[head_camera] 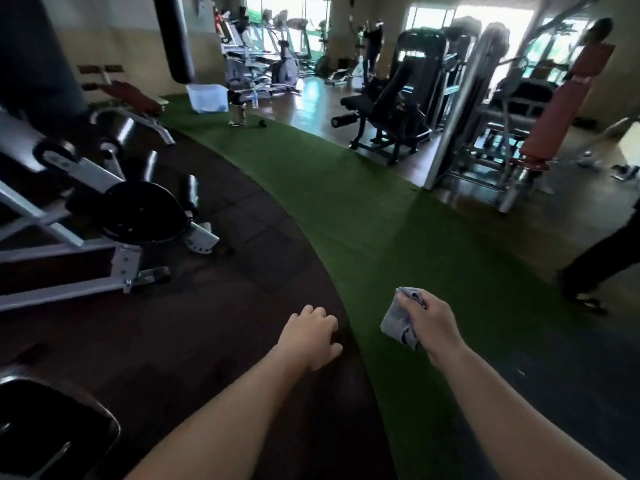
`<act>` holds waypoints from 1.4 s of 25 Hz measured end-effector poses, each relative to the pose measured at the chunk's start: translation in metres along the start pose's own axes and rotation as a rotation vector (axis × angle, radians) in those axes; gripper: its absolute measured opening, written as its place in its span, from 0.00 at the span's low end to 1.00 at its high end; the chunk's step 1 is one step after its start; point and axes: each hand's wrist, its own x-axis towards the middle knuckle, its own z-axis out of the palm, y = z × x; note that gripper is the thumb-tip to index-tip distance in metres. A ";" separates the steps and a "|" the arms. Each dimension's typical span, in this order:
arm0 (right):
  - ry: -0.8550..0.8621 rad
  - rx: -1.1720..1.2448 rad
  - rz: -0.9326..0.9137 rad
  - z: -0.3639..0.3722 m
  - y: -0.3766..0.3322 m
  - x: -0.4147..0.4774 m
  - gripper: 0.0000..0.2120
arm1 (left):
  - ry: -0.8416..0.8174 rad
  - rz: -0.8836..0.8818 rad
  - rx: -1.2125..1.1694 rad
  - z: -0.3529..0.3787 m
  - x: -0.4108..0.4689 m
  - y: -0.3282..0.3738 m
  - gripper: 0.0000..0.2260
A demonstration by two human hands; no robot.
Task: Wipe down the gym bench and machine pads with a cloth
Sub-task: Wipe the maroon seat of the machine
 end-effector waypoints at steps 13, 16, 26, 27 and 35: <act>-0.572 -0.056 -0.195 0.363 -0.142 0.316 0.04 | 0.113 -0.578 -0.087 -0.069 0.162 -0.321 0.21; -0.783 -0.098 -0.284 0.463 -0.176 0.357 0.03 | 0.142 -0.774 -0.118 -0.077 0.173 -0.392 0.21; -1.501 -0.303 -0.707 0.730 -0.269 0.301 0.02 | 0.325 -1.526 -0.240 -0.080 0.092 -0.495 0.20; -1.573 -0.305 -0.735 0.749 -0.271 0.279 0.02 | 0.342 -1.588 -0.254 -0.076 0.076 -0.499 0.20; -1.993 -0.377 -0.905 0.849 -0.247 0.103 0.03 | 0.302 -1.982 -0.325 -0.061 -0.042 -0.503 0.21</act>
